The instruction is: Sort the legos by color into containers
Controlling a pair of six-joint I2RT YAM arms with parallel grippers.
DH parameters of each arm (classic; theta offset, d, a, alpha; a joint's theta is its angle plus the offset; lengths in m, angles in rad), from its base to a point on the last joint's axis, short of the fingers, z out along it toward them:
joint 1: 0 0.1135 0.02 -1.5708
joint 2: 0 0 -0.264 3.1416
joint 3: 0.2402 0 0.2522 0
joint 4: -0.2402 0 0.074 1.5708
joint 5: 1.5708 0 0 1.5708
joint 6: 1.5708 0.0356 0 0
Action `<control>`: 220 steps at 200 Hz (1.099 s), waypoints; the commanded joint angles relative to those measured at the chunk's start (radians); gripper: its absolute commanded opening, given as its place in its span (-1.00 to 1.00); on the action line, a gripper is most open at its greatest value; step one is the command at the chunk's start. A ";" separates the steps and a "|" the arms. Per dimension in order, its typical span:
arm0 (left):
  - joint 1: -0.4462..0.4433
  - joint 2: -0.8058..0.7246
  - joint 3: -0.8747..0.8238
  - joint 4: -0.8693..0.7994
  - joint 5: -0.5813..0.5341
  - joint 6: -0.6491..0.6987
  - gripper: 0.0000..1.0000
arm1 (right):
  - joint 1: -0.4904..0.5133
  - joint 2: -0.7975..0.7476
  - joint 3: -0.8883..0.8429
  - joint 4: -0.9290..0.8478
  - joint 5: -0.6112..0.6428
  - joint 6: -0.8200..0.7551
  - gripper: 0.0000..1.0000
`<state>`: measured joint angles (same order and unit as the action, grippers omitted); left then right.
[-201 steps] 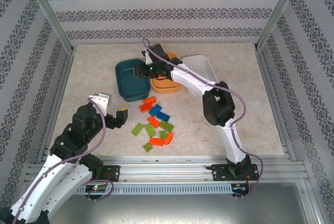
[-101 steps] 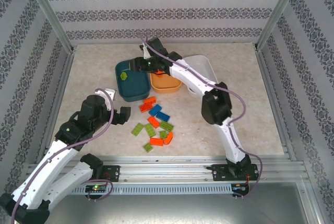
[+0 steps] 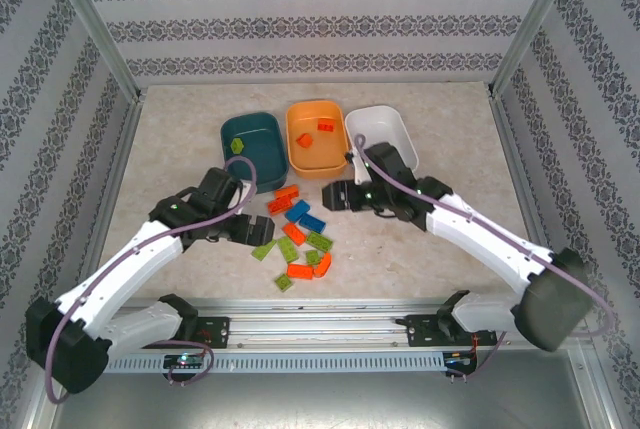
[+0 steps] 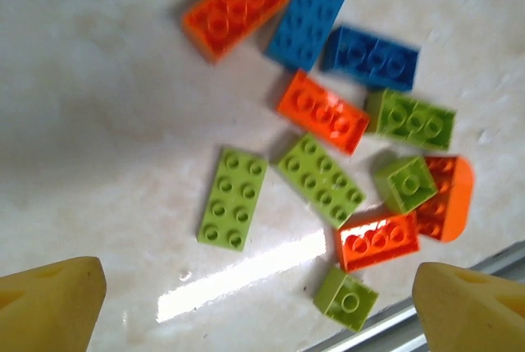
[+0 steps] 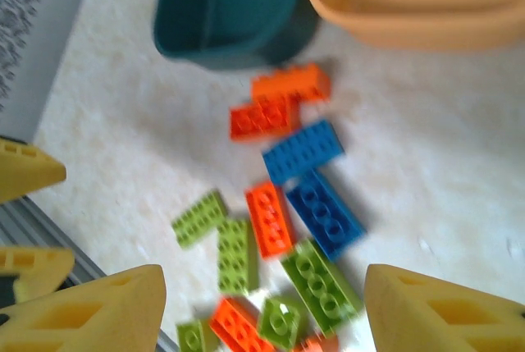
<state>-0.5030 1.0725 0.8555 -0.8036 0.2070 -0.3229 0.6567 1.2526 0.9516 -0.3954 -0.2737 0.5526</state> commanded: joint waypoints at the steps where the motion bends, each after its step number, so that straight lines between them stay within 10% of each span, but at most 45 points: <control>1: -0.042 0.073 -0.038 -0.001 0.006 -0.012 0.89 | -0.002 -0.088 -0.091 0.009 0.014 0.020 0.31; 220: -0.108 0.526 0.019 0.166 -0.082 0.087 0.22 | -0.091 -0.174 -0.267 0.046 -0.054 0.015 0.29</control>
<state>-0.6025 1.5742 0.8490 -0.6830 0.1154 -0.2665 0.5774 1.0908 0.6968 -0.3618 -0.3119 0.5545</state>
